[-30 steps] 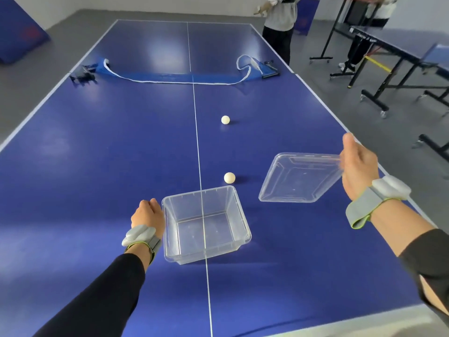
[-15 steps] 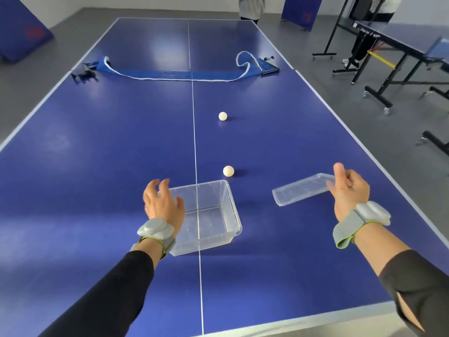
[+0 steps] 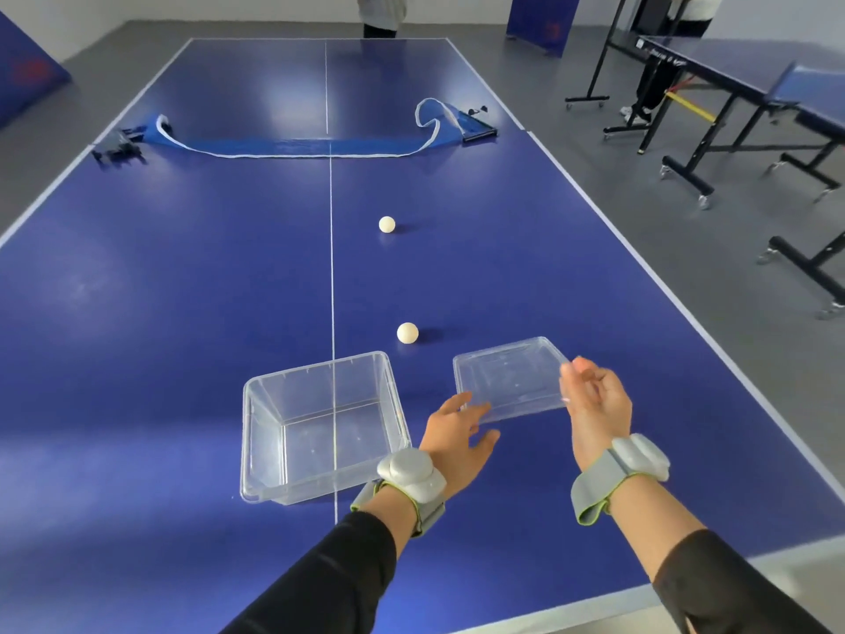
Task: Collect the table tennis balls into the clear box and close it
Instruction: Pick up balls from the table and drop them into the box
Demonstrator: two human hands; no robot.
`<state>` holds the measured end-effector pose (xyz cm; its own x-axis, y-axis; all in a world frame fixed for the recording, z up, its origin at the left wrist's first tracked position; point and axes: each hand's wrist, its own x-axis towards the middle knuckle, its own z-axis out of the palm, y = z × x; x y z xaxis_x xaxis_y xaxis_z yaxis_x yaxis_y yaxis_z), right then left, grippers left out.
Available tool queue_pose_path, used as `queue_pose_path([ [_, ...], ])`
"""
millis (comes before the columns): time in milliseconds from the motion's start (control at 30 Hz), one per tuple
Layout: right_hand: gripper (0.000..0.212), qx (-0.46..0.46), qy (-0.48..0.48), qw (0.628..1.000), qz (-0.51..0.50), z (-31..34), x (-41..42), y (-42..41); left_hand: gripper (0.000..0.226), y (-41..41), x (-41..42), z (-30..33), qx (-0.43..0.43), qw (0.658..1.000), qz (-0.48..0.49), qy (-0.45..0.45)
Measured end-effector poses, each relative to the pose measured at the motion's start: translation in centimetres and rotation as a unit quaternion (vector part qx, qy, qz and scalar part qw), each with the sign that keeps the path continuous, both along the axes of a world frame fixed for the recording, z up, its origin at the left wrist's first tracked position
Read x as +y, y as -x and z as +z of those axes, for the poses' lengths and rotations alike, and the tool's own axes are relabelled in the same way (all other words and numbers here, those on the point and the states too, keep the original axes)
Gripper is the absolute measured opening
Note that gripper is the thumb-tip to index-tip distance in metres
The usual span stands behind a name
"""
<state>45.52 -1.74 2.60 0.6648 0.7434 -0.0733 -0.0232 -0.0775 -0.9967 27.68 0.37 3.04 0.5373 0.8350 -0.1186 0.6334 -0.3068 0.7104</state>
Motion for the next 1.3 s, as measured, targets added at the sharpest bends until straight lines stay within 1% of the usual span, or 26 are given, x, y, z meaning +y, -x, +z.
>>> queue_pose_path([
  [33, 0.011, -0.007, 0.019, 1.000, 0.012, -0.7, -0.3, -0.4, 0.046, -0.2, 0.0, -0.5, 0.019, 1.000, -0.009, 0.006],
  [100, 0.022, -0.024, 0.059, 0.996, 0.057, -2.4, -0.8, -1.2, 0.048, -0.7, 0.0, -1.7, 0.069, 0.997, -0.032, 0.009],
  [133, 0.025, -0.051, 0.088, 0.991, 0.083, -3.3, -1.0, -1.5, 0.049, -0.9, -0.1, -2.4, 0.101, 0.994, -0.053, 0.004],
  [233, 0.030, -0.130, 0.180, 0.963, 0.153, -5.6, -1.5, -2.2, 0.051, -1.2, -1.0, -4.2, 0.201, 0.972, -0.116, -0.037],
  [267, 0.030, -0.151, 0.195, 0.954, 0.173, -6.1, -1.8, -2.2, 0.052, -1.1, -1.5, -4.8, 0.225, 0.964, -0.135, -0.039],
  [300, 0.030, -0.179, 0.207, 0.942, 0.194, -6.7, -1.9, -2.2, 0.053, -1.1, -1.9, -5.7, 0.248, 0.957, -0.150, -0.022],
  [367, 0.030, -0.252, 0.231, 0.908, 0.241, -7.7, -1.7, -2.1, 0.052, -1.5, -2.9, -6.7, 0.320, 0.940, -0.112, -0.023],
  [433, 0.031, -0.297, 0.245, 0.878, 0.285, -8.5, -1.3, -1.9, 0.052, -1.5, -3.0, -7.1, 0.422, 0.897, -0.129, -0.001],
  [500, 0.035, -0.340, 0.261, 0.839, 0.334, -9.5, -0.8, -1.5, 0.051, -1.5, -3.1, -8.1, 0.469, 0.872, -0.141, -0.006],
  [533, 0.037, -0.365, 0.270, 0.817, 0.356, -9.9, -0.6, -1.2, 0.050, -1.4, -3.2, -8.3, 0.488, 0.858, -0.160, -0.022],
  [567, 0.039, -0.386, 0.275, 0.801, 0.367, -10.1, -0.5, -1.0, 0.049, -1.5, -3.2, -8.1, 0.492, 0.858, -0.146, -0.011],
  [600, 0.041, -0.398, 0.280, 0.790, 0.373, -10.3, -0.2, -0.8, 0.049, -1.5, -3.4, -8.4, 0.494, 0.854, -0.163, -0.024],
  [667, 0.044, -0.414, 0.285, 0.776, 0.380, -10.5, 0.2, -0.5, 0.050, -1.5, -3.4, -8.4, 0.493, 0.853, -0.167, -0.025],
  [733, 0.046, -0.430, 0.286, 0.767, 0.381, -10.5, 0.6, -0.4, 0.051, -1.4, -3.6, -8.4, 0.480, 0.863, -0.157, -0.017],
  [833, 0.045, -0.430, 0.287, 0.772, 0.370, -10.3, 1.1, -0.6, 0.054, -1.2, -3.6, -9.1, 0.438, 0.890, -0.128, 0.000],
  [933, 0.039, -0.431, 0.273, 0.782, 0.359, -9.5, 2.0, -0.6, 0.061, -1.2, -3.3, -8.6, 0.351, 0.933, -0.073, 0.036],
  [1000, 0.037, -0.430, 0.243, 0.799, 0.342, -8.7, 3.3, -0.4, 0.058, -1.5, -2.8, -7.5, 0.319, 0.945, -0.061, 0.029],
  [1067, 0.039, -0.418, 0.209, 0.820, 0.332, -7.6, 5.1, -0.1, 0.054, -2.3, -1.5, -5.8, 0.255, 0.966, -0.026, 0.045],
  [1133, 0.046, -0.404, 0.186, 0.829, 0.340, -6.6, 7.3, 0.6, 0.050, -2.8, 0.4, -4.0, 0.185, 0.981, 0.027, 0.051],
  [1200, 0.054, -0.400, 0.187, 0.823, 0.358, -5.8, 9.1, 1.1, 0.047, -3.4, 2.0, -2.5, 0.140, 0.988, 0.048, 0.045],
  [1300, 0.064, -0.416, 0.222, 0.787, 0.398, -5.8, 11.9, 2.1, 0.043, -2.7, 3.3, -1.0, 0.092, 0.994, 0.065, 0.015],
])
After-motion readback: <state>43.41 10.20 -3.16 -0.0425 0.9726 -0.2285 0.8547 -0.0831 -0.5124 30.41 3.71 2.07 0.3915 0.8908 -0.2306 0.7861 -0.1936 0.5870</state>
